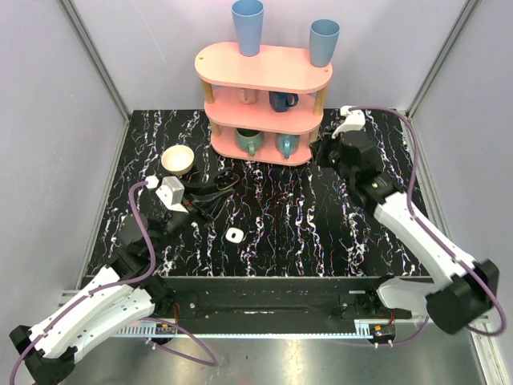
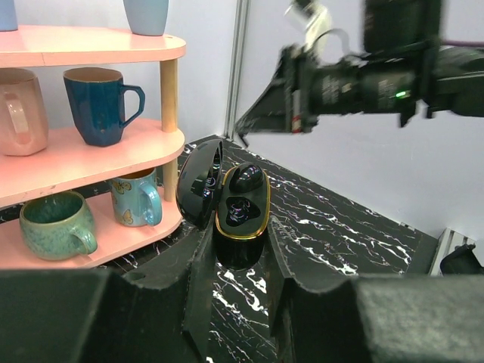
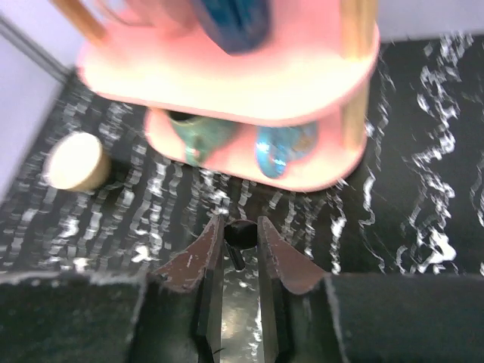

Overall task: Insert the wireless bluetooth earbuds into the charging case
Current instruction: Insert the left earbud into the left side groove of the charging case.

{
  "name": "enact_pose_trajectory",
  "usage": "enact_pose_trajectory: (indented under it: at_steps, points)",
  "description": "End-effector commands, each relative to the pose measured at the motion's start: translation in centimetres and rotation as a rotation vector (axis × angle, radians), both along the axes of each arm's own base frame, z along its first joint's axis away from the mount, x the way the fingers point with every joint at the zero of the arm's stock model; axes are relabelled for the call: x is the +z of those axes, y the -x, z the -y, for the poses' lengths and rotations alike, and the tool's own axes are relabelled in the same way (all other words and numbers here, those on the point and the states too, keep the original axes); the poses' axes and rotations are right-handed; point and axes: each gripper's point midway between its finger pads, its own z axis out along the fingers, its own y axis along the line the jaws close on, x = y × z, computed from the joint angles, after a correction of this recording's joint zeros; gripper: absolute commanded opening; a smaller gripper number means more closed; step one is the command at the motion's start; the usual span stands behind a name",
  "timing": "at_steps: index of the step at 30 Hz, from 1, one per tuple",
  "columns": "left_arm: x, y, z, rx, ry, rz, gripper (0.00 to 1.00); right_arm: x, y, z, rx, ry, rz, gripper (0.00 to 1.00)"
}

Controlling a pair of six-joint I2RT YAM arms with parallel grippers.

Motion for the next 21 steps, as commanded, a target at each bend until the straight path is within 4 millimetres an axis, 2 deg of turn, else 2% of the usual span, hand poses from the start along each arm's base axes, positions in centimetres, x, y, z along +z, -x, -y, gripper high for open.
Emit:
enact_pose_trajectory:
  at_steps: [1,3,5,6,9,14,17,21]
  points:
    - [2.3,0.3,0.3,-0.028,0.073,0.036,0.00,8.8,3.4,-1.2,0.004,-0.148,0.248,0.12]
    - [2.5,0.4,0.5,-0.037,0.083,0.036,0.00,12.2,5.1,-1.3,0.018,-0.202,0.345,0.12]
    - [2.7,0.3,0.6,-0.040,0.086,0.034,0.00,14.2,6.8,-2.4,0.061,-0.241,0.405,0.12]
    - [2.7,0.3,0.7,-0.045,0.087,0.035,0.00,15.4,7.7,-2.4,0.072,-0.267,0.435,0.12]
    - [2.8,0.2,0.9,-0.053,0.087,0.032,0.00,17.6,9.7,-3.6,0.131,-0.325,0.494,0.11]
    - [2.8,0.1,1.0,-0.052,0.097,0.033,0.00,19.8,12.0,-6.0,0.214,-0.384,0.554,0.11]
    - [2.8,0.1,1.2,-0.058,0.101,0.041,0.00,20.5,13.4,-8.0,0.279,-0.415,0.573,0.11]
    - [2.8,0.1,1.2,-0.060,0.106,0.045,0.00,20.3,14.6,-10.9,0.349,-0.436,0.563,0.11]
